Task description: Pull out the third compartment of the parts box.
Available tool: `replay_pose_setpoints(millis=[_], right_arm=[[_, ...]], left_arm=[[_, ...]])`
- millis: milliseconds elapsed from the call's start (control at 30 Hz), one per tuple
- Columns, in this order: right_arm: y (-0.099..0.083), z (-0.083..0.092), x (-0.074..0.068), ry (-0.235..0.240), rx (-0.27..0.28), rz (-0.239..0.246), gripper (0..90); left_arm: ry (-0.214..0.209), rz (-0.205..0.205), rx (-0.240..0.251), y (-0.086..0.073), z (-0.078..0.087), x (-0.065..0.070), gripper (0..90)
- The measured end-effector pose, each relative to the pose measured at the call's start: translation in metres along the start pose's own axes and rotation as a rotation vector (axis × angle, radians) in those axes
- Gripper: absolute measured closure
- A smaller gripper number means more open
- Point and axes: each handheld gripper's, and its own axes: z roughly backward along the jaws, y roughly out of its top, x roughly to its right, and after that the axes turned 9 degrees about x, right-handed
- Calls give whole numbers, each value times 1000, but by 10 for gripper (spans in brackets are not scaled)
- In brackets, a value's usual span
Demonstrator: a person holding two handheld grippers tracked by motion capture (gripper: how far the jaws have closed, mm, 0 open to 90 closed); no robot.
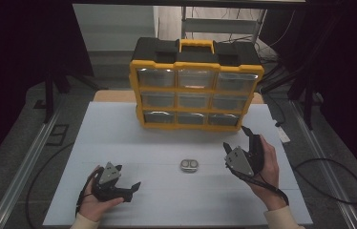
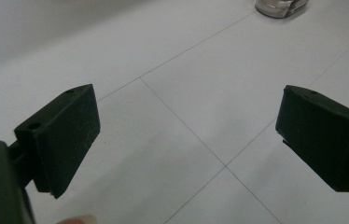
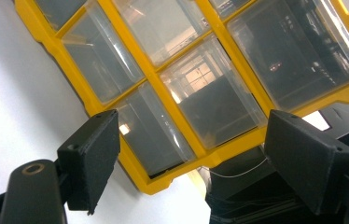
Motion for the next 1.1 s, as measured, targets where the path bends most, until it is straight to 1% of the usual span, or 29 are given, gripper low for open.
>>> replay_pose_setpoints(millis=[233, 400, 600, 767, 900, 1100], right_arm=[[3, -5, 6, -3, -1, 16, 193], [5, -7, 10, -19, 1, 14, 194], [9, -11, 14, -21, 13, 14, 194], [12, -14, 16, -24, 12, 35, 194], [12, -16, 20, -32, 8, 31, 195], [15, -18, 25, -39, 15, 36, 196]], left_arm=[[0, -1, -3, 0, 0, 0, 69], [0, -2, -3, 0, 0, 0, 69], [1, -4, -7, 0, -1, 0, 69], [0, -1, -5, 0, -1, 0, 69], [1, -2, -3, 0, 0, 0, 69], [3, -4, -7, 0, -1, 0, 69]])
